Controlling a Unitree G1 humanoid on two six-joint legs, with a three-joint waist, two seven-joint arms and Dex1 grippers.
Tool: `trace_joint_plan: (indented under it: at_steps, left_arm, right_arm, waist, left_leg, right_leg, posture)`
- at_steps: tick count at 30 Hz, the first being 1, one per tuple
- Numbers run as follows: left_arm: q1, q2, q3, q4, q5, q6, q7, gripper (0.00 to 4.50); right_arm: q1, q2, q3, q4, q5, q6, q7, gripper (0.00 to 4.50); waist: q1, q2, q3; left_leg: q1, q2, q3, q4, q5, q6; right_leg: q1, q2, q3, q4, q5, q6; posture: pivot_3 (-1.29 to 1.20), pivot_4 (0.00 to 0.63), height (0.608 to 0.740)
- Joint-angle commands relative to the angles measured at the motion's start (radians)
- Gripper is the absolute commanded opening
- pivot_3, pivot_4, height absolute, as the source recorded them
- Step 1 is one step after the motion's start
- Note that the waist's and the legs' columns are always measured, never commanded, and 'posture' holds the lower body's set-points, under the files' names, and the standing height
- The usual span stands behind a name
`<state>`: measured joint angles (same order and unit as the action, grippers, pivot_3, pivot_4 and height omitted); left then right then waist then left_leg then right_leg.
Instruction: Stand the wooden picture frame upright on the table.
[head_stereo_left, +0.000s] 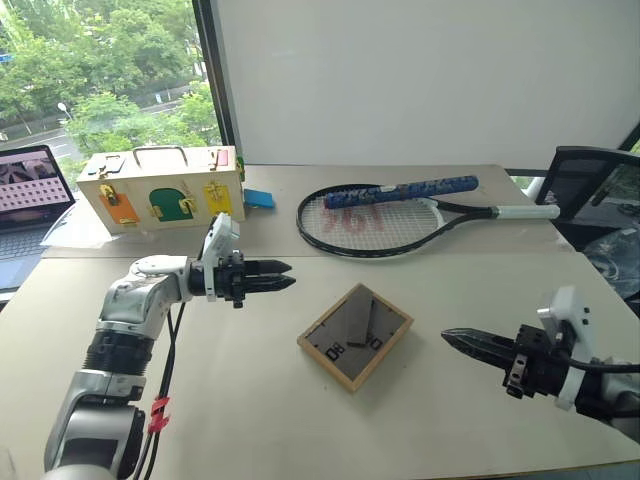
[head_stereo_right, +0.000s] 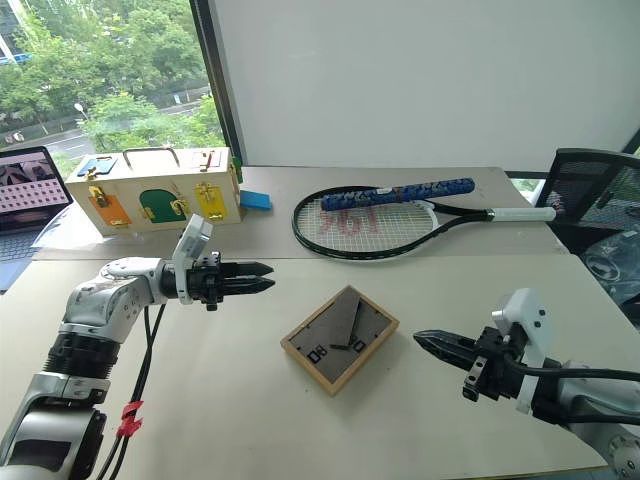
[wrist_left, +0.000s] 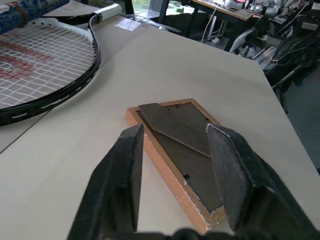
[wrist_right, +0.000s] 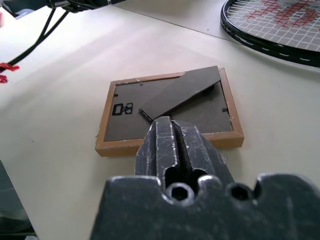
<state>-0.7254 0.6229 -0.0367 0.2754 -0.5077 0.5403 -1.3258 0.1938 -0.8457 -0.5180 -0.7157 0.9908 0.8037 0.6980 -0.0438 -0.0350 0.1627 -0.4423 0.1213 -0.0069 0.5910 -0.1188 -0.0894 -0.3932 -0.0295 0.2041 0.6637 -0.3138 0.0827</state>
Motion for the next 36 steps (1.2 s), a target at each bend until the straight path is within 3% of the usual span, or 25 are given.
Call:
trace_joint_plan:
  at_steps: [1,3,9,13,16,20,24,30,36]
  left_arm:
    - [-0.036,0.002,-0.016,0.017,0.017,-0.023,-0.048,0.53]
    - [-0.047,-0.002,-0.026,0.034,0.024,-0.028,-0.064,0.00]
    - [-0.081,-0.026,-0.072,0.080,0.067,-0.058,-0.106,0.00]
    - [-0.105,-0.066,-0.134,0.154,0.172,-0.165,-0.073,0.00]
    - [-0.121,-0.080,-0.147,0.195,0.206,-0.193,-0.075,0.00]
    - [-0.136,-0.084,-0.145,0.234,0.217,-0.222,-0.105,0.00]
    - [-0.154,-0.094,-0.173,0.296,0.270,-0.295,-0.119,0.00]
    - [-0.212,-0.178,-0.255,0.485,0.438,-0.514,-0.034,0.00]
    - [-0.207,-0.244,-0.286,0.530,0.488,-0.566,-0.045,0.00]
  right_arm:
    - [0.030,0.006,-0.037,-0.062,0.057,0.016,-0.050,1.55]
    - [0.042,0.006,-0.036,-0.076,0.072,0.016,-0.071,2.20]
    - [0.066,0.003,-0.005,-0.106,0.074,0.008,-0.122,4.35]
    - [0.083,-0.002,0.066,-0.111,-0.080,-0.022,-0.161,4.48]
    - [0.092,0.016,0.087,-0.100,-0.084,-0.018,-0.165,4.48]
    - [0.134,0.016,0.075,-0.093,-0.100,-0.015,-0.141,3.53]
    - [0.149,-0.005,0.098,-0.058,-0.189,-0.030,-0.125,2.07]
    - [0.009,-0.012,0.292,0.077,-0.340,-0.048,-0.126,0.06]
    - [-0.214,0.029,0.498,0.248,-0.482,-0.074,-0.109,0.06]
  waist:
    - [0.001,0.000,0.000]
    - [0.001,0.000,0.000]
    - [0.001,0.000,0.000]
    - [0.001,0.000,0.000]
    - [0.001,0.000,0.000]
    - [-0.001,0.000,0.000]
    - [0.000,0.000,0.000]
    - [0.002,-0.001,0.001]
    - [0.000,-0.001,0.001]
  left_leg:
    - [0.000,0.000,0.000,0.000,0.000,0.000]
    - [0.000,0.000,0.000,0.000,0.000,0.000]
    - [0.000,-0.001,-0.001,0.001,0.000,0.000]
    - [0.000,-0.001,-0.001,0.001,0.000,0.000]
    - [-0.001,-0.001,-0.002,0.001,0.000,0.000]
    - [-0.001,-0.001,-0.002,0.001,0.000,0.000]
    - [-0.001,-0.001,-0.002,0.001,0.000,0.000]
    - [-0.002,-0.002,-0.003,0.003,0.000,0.000]
    - [-0.003,-0.002,-0.004,0.002,0.000,0.000]
  right_leg:
    - [0.000,0.000,0.000,0.000,0.000,0.000]
    - [0.001,0.000,0.000,0.000,0.000,0.000]
    - [0.001,0.000,0.000,0.000,0.000,0.000]
    - [0.001,0.000,0.000,0.000,0.000,0.000]
    - [0.001,0.000,0.000,0.000,0.000,0.000]
    - [0.001,0.000,0.000,0.000,0.000,0.000]
    - [0.001,0.000,-0.001,0.000,0.000,0.000]
    - [0.002,0.000,-0.001,0.000,0.000,0.000]
    - [0.001,0.000,-0.001,0.000,0.000,0.000]
  posture:
    - [0.00,0.150,0.740]
    - [0.00,0.150,0.740]
    - [0.00,0.150,0.740]
    - [0.00,0.150,0.740]
    - [0.00,0.150,0.740]
    - [0.00,0.150,0.740]
    - [0.00,0.150,0.740]
    - [0.00,0.150,0.740]
    - [0.00,0.150,0.740]
